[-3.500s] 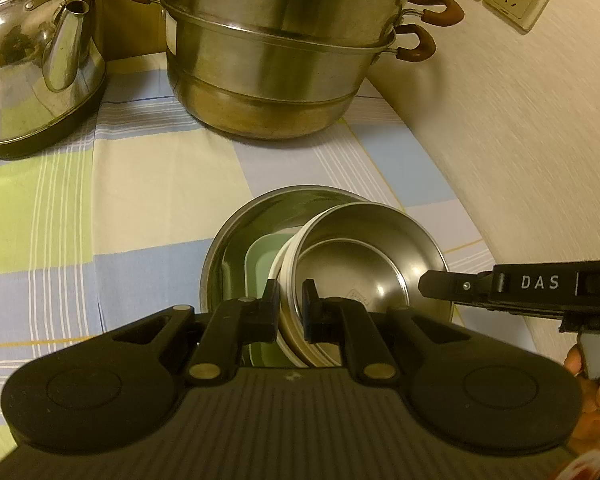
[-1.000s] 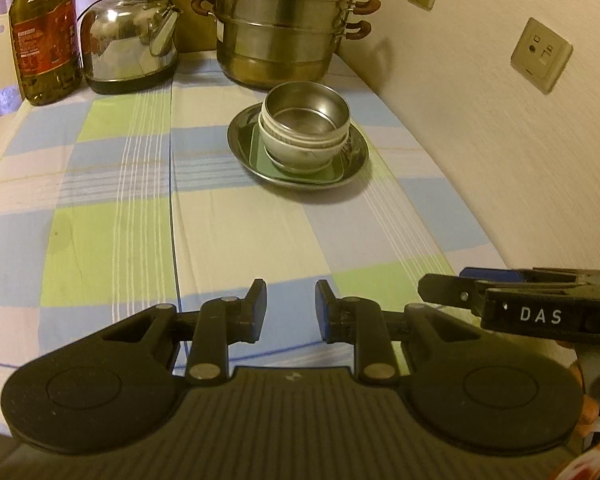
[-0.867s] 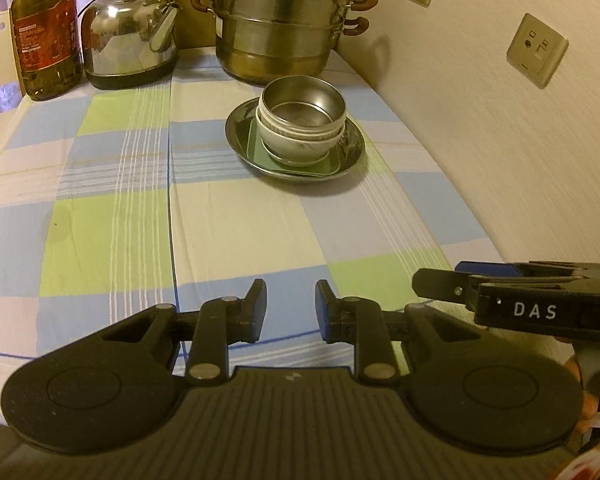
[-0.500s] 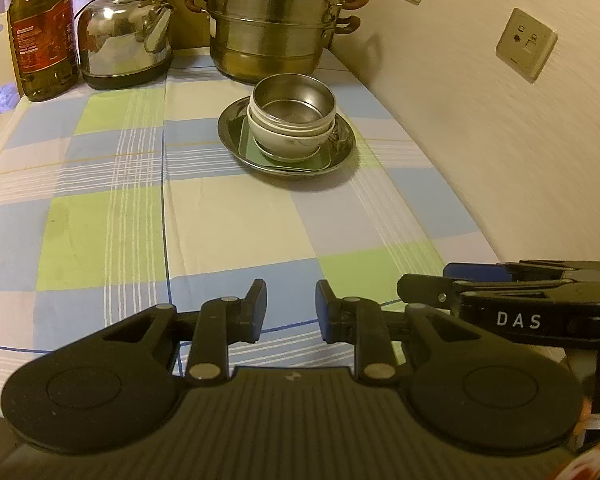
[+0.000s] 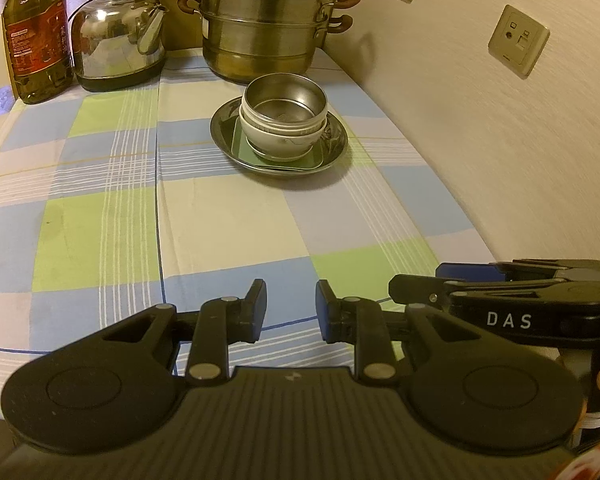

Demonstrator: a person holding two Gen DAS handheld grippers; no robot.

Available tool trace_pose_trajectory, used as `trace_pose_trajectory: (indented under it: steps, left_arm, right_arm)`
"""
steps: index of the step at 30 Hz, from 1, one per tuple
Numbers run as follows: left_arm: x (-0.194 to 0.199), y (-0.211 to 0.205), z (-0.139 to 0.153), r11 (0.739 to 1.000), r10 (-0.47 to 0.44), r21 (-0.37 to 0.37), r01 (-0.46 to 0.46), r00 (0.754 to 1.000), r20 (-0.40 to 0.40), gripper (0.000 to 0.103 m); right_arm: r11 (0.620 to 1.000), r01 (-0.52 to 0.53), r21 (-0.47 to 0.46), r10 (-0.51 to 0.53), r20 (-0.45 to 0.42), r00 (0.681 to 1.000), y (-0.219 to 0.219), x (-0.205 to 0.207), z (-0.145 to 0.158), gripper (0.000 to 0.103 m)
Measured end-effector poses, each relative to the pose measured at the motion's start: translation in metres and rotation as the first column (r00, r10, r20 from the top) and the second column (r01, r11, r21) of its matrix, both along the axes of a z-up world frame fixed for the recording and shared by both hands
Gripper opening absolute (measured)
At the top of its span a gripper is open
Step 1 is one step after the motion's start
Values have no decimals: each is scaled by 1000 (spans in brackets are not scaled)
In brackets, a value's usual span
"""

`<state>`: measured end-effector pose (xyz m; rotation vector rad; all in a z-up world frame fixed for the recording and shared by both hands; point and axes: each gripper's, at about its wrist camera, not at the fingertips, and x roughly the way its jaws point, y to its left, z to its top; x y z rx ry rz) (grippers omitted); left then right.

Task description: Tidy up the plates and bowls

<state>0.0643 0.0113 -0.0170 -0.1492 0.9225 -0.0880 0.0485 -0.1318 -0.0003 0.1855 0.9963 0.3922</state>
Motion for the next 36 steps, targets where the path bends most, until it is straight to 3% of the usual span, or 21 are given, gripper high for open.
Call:
trace_pose_trajectory:
  steps: [36]
  left_arm:
    - [3, 1, -2, 1000, -5, -7, 5, 1000, -3, 23]
  right_arm:
    - [1000, 3, 0, -3, -3, 1000, 0, 1, -2, 56]
